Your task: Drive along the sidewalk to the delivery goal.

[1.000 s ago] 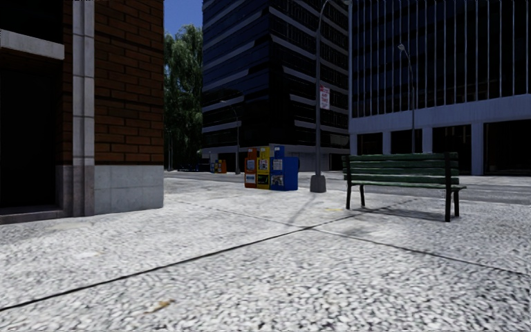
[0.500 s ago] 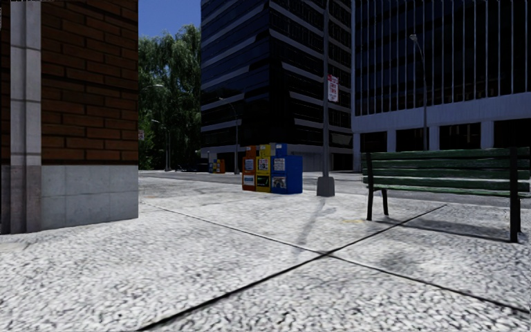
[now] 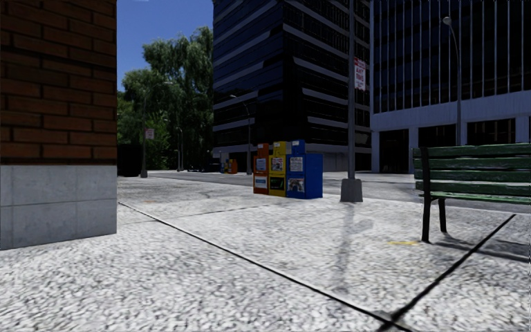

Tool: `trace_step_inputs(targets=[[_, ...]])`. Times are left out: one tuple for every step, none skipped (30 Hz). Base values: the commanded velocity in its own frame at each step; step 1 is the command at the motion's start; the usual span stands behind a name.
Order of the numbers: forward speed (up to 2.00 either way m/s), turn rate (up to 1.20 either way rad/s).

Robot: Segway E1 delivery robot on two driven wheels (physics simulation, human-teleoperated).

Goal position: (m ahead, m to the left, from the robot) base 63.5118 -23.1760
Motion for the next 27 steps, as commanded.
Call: trace_step_inputs(targets=[[2.00,0.20],[2.00,0.20],[2.00,0.20],[2.00,0.20],[2.00,0.20],[2.00,0.20],[2.00,0.20],[2.00,0.20],[2.00,0.22],[2.00,0.30],[2.00,0.35],[2.00,0.36],[2.00,0.36],[2.00,0.36],[2.00,0.36],[2.00,0.36],[2.00,0.36],[2.00,0.36],[2.00,0.36],[2.00,0.36],[2.00,0.36],[2.00,0.36],[2.00,0.36],[2.00,0.36],[2.00,0.36],[2.00,0.36],[2.00,0.36]])
